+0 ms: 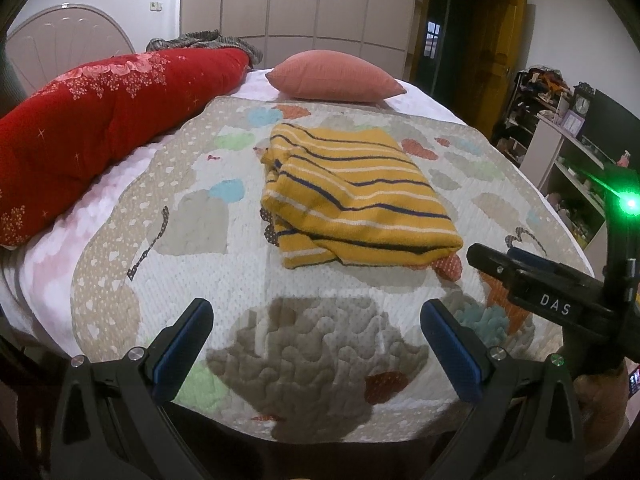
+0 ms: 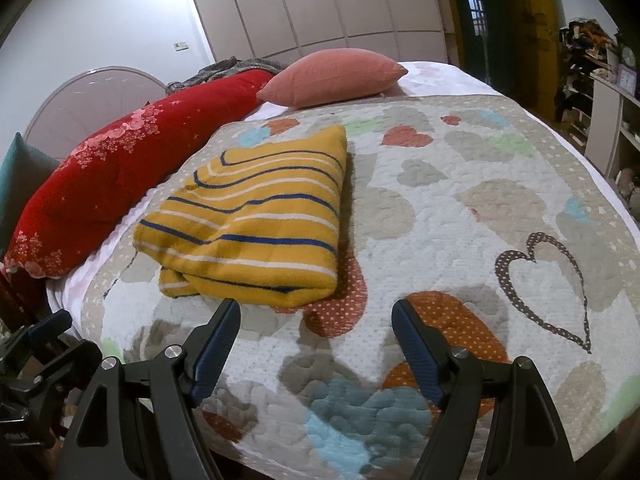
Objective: Fold small clothes
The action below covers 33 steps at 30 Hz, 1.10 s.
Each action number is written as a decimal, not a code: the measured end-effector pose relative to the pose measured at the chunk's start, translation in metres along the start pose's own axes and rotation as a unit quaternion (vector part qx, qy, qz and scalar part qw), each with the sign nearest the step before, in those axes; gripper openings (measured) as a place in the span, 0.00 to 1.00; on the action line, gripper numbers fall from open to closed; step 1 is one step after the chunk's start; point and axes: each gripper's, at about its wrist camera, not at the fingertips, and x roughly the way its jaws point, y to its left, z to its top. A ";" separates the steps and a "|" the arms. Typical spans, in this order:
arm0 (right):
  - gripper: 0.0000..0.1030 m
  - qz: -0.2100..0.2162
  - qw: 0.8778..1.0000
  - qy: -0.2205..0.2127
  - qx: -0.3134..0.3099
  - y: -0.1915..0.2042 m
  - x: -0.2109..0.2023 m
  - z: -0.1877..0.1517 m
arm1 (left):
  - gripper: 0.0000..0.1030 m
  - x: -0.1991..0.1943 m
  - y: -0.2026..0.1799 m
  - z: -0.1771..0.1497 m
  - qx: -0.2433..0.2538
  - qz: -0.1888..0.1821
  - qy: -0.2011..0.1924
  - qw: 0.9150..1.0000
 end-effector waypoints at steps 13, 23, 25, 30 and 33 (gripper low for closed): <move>0.80 -0.012 0.999 0.007 -0.045 0.021 0.004 -0.005 | 1.00 0.006 0.005 -0.010 0.009 0.036 0.009 0.999; 0.81 -0.013 0.999 0.009 -0.049 0.023 0.006 -0.006 | 1.00 0.007 0.008 -0.013 0.009 0.059 0.010 0.998; 0.81 -0.013 0.999 0.009 -0.049 0.023 0.006 -0.006 | 1.00 0.006 0.007 -0.013 0.013 0.066 0.006 0.998; 0.81 -0.013 0.999 0.010 -0.049 0.022 0.007 -0.007 | 1.00 0.005 0.004 -0.013 0.021 0.069 0.004 0.997; 0.81 -0.013 0.999 0.010 -0.049 0.022 0.006 -0.007 | 1.00 0.006 0.004 -0.014 0.021 0.069 0.006 0.997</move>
